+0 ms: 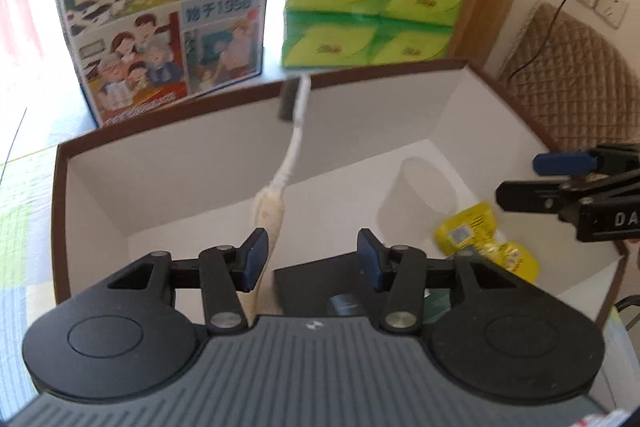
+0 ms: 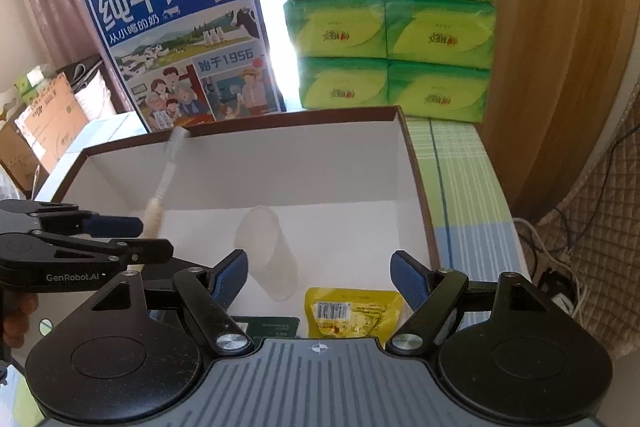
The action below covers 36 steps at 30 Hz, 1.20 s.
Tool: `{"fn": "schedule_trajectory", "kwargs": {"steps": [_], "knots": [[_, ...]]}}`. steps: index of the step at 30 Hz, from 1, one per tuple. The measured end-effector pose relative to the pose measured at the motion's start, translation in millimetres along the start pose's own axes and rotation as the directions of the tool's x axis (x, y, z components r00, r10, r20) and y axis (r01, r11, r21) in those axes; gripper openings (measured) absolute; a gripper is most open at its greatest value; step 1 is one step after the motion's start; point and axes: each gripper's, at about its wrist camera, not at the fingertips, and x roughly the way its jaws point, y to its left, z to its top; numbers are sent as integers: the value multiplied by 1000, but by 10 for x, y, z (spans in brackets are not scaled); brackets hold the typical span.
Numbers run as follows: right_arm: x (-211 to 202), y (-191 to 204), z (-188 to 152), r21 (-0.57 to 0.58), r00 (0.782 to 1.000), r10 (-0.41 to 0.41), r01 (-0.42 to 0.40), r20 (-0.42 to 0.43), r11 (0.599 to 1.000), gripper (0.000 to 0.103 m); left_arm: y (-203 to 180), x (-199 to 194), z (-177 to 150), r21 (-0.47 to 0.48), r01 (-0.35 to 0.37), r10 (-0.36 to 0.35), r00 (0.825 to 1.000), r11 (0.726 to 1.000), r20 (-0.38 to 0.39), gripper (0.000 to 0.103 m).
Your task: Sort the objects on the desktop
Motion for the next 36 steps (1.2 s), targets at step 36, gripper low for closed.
{"fn": "schedule_trajectory", "kwargs": {"steps": [36], "knots": [[-1289,587,-629,-142,988,52,-31,148,989,97,-680,-1803,-608,-87,-198,205,975,976,81,76]]}}
